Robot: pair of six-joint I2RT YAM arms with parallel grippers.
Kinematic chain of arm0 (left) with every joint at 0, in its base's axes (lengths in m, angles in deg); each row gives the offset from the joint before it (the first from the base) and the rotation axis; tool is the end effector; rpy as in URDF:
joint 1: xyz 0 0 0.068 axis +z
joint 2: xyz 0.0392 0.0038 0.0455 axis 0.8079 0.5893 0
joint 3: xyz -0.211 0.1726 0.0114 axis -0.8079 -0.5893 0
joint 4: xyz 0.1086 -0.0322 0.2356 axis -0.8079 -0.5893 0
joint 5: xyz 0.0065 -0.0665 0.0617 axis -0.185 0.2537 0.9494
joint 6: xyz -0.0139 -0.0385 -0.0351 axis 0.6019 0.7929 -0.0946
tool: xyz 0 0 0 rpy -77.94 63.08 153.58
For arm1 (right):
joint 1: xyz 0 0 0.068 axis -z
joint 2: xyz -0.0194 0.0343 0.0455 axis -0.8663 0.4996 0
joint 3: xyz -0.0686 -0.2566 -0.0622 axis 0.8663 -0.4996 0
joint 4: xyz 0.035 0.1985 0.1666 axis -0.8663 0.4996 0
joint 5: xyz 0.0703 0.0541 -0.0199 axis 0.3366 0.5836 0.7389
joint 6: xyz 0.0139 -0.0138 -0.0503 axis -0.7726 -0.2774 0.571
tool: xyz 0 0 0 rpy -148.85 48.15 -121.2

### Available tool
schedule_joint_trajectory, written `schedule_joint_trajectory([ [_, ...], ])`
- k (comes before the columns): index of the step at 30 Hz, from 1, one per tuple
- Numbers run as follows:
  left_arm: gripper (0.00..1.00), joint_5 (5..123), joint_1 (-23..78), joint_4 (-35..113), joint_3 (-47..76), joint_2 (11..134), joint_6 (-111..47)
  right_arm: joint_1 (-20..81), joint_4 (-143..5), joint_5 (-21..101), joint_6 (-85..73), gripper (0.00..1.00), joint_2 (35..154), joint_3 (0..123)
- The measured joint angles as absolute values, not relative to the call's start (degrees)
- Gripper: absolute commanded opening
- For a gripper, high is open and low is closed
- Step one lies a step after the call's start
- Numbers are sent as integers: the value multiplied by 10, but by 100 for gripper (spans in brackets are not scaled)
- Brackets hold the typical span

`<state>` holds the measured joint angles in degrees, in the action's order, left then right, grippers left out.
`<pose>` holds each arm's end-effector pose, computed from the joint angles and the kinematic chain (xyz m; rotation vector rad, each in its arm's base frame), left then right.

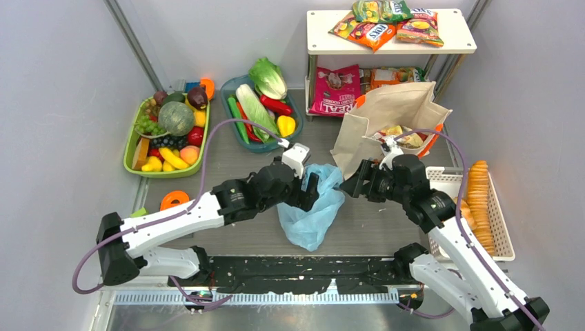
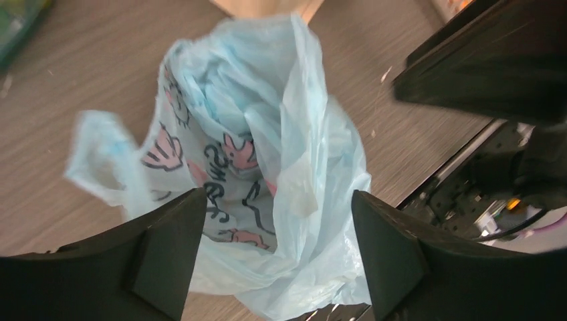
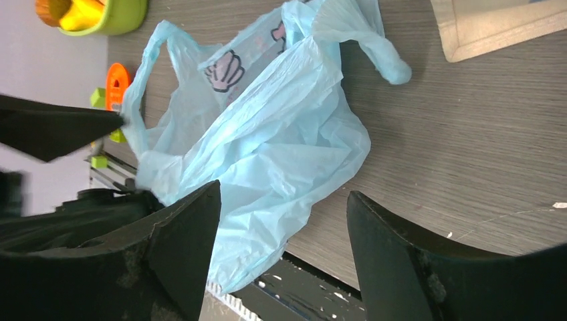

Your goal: Place the mixed food into the grocery bags and tie them

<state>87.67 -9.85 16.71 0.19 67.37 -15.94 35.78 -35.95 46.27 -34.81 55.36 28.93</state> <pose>0.1291 -0.2405 0.3121 0.5162 2.1220 -0.6610 0.1404 0.0730 0.2952 0.0740 2.2539 0.8559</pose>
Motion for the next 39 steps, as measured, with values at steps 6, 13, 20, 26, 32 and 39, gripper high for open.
schedule_joint_trajectory([
  [6,86,887,-62,88,98,637,-158,338,-350,425,-330,80,630,319],
  [13,89,829,90,45,107,609,-133,316,-336,304,-367,82,704,381],
  [20,86,766,131,20,108,699,-121,316,-340,249,-435,82,753,404],
  [26,85,751,139,8,108,746,-106,313,-363,247,-492,81,785,405],
  [32,81,743,154,12,101,750,-90,293,-399,250,-530,81,806,405],
  [39,66,719,166,28,64,773,-78,285,-452,270,-554,69,847,384],
])
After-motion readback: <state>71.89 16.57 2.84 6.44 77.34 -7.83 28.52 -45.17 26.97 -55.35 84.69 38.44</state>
